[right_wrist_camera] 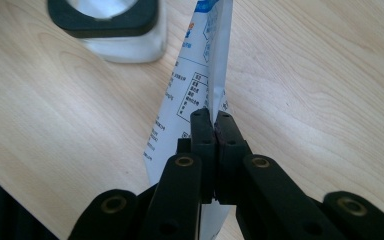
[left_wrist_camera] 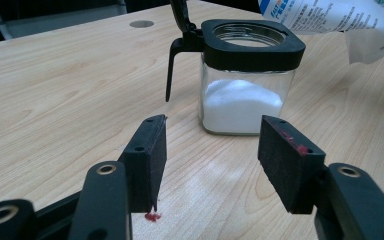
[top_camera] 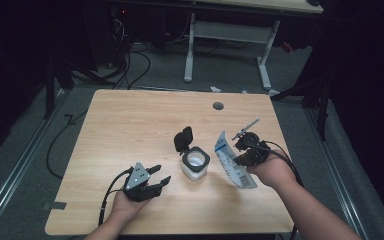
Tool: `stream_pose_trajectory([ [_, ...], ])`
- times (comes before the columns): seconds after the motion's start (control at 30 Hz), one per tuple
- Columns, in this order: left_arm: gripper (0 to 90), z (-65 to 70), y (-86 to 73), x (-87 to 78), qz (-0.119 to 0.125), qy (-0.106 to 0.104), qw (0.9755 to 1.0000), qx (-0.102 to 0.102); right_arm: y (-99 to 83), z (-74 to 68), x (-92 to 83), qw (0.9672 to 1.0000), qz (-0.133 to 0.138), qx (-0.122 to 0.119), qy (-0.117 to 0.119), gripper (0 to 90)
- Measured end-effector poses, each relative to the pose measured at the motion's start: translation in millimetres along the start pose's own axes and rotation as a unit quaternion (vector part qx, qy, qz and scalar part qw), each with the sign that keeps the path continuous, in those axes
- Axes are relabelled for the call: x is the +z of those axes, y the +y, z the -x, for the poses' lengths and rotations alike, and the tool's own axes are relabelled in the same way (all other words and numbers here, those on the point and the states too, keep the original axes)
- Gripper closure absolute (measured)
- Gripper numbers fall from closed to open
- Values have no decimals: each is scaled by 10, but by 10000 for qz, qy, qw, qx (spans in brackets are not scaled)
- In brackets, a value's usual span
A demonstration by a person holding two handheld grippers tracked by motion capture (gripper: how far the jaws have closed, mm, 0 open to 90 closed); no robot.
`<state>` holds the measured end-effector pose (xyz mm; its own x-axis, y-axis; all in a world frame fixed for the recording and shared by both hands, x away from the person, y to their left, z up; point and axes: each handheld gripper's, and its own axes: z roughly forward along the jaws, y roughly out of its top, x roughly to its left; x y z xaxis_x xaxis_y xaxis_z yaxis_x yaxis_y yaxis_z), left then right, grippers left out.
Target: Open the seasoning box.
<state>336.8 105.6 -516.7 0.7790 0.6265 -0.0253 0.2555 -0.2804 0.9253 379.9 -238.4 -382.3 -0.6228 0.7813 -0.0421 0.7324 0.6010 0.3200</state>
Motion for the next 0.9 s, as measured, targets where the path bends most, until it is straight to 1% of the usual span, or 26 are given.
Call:
stream_pose_trajectory([
  [0.1, 453, -2, 0, 3, 2, -6, 10000, -17, -49, 61, 42, 9999, -29, 77, -63, 896],
  [0.3, 453, -21, -6, 11, -17, 3, 10000, -64, -115, 146, 102, 9999, -52, 96, -107, 896],
  [0.5, 453, -22, -13, 12, -44, 1, 10000, -65, -171, 226, 108, 9996, -50, 222, -158, 896],
  [0.7, 453, -15, -15, 18, -47, -8, 10000, -52, -235, 310, 118, 9993, -51, 291, -233, 896],
  [0.77, 459, -12, -15, 16, -48, -6, 10000, -26, -246, 333, 110, 9991, 52, 315, -282, 896],
  [0.8, 459, -11, -15, 16, -50, -11, 10000, -31, -251, 351, 97, 9989, 147, 336, -281, 896],
  [0.9, 459, -11, -18, 19, -61, -15, 10000, -36, -250, 356, 77, 9983, 319, 359, -321, 896],
])
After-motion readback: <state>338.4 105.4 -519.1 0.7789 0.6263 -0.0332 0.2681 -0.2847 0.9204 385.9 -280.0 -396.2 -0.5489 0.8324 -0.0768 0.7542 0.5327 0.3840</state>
